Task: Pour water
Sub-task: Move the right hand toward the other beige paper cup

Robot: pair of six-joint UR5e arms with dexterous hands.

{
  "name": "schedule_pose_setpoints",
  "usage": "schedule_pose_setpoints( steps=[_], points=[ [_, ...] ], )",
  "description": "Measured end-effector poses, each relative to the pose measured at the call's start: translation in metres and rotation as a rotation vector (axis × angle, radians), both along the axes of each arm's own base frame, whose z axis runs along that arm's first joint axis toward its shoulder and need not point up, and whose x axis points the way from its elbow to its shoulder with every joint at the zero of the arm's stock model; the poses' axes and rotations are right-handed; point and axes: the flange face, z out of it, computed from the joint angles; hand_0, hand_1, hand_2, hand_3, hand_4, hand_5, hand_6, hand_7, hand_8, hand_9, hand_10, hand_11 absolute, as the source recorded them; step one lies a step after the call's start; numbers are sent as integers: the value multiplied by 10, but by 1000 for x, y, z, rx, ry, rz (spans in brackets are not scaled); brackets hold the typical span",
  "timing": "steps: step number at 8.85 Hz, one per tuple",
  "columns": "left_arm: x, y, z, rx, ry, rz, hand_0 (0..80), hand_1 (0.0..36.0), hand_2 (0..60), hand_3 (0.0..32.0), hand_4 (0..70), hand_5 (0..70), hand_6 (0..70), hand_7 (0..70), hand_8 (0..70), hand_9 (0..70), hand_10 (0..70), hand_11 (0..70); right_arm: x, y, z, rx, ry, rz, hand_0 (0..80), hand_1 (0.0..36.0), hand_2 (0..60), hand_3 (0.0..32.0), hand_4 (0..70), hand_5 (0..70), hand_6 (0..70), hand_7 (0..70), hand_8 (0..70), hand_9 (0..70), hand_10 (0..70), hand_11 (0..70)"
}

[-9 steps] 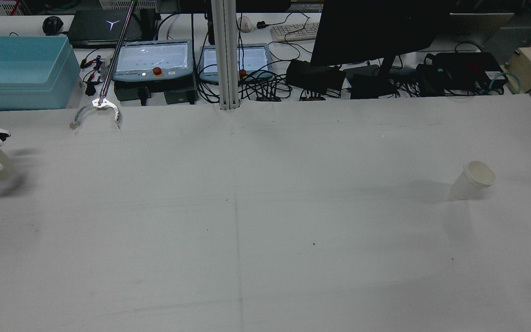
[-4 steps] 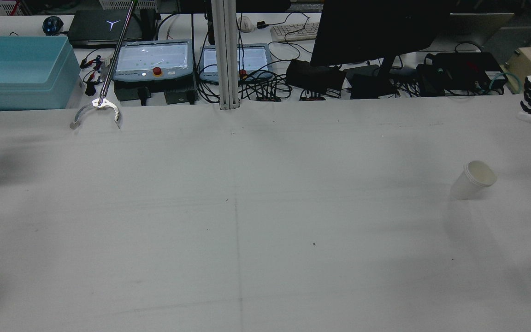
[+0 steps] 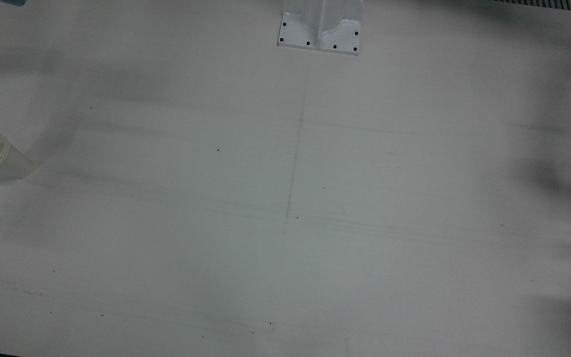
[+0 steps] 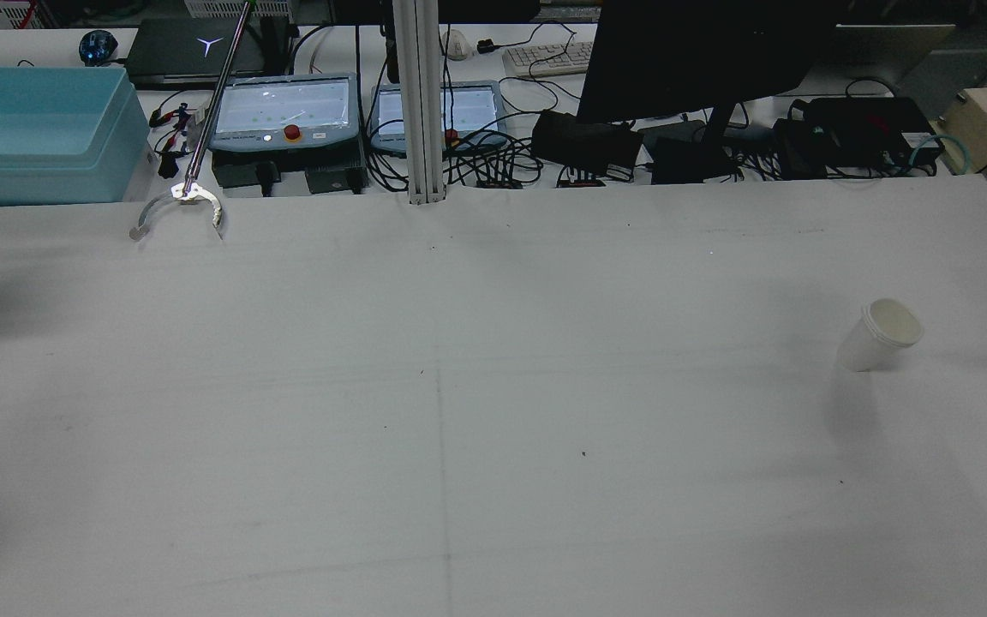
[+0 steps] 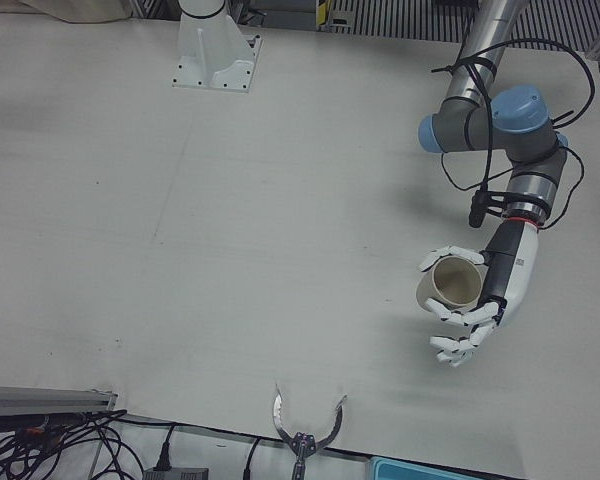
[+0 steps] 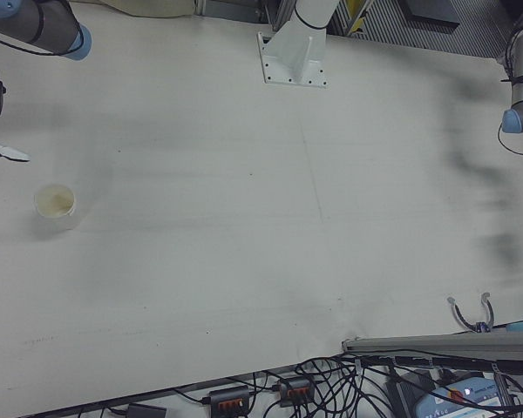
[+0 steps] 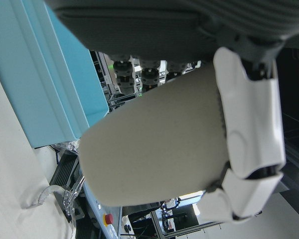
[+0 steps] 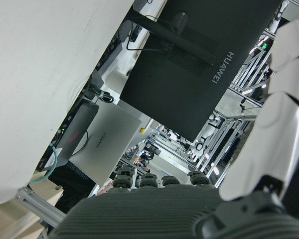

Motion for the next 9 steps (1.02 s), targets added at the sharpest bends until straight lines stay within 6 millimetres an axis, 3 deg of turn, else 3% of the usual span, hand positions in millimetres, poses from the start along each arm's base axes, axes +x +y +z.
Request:
schedule_pose_setpoints(
  steps=[2, 5, 7, 9],
  points=[
    [-5, 2, -1, 1, 2, -4, 562, 360, 600, 0, 620, 700, 185, 358, 158, 239, 84, 147, -1, -7, 20, 29, 19, 64, 450, 133, 167, 0, 40, 0, 9, 15, 16, 47, 43, 77],
    [-14, 11, 2, -6, 15, -10, 562, 360, 600, 0, 618, 700, 183, 355, 157, 237, 81, 142, -38, -13, 62, -32, -172, 5, 425, 118, 152, 0, 16, 1, 2, 22, 16, 34, 36, 65],
    [-17, 16, 0, -3, 20, -12, 566, 360, 600, 0, 617, 700, 184, 355, 158, 239, 83, 145, -58, -15, 64, -43, -240, -55, 435, 122, 133, 0, 0, 0, 0, 0, 15, 31, 28, 54],
    [-20, 24, 3, -10, 22, -13, 563, 360, 600, 0, 610, 700, 179, 350, 154, 235, 81, 143, -66, -11, 66, -47, -218, -77, 457, 143, 134, 0, 0, 0, 0, 0, 12, 25, 25, 53]
  ],
)
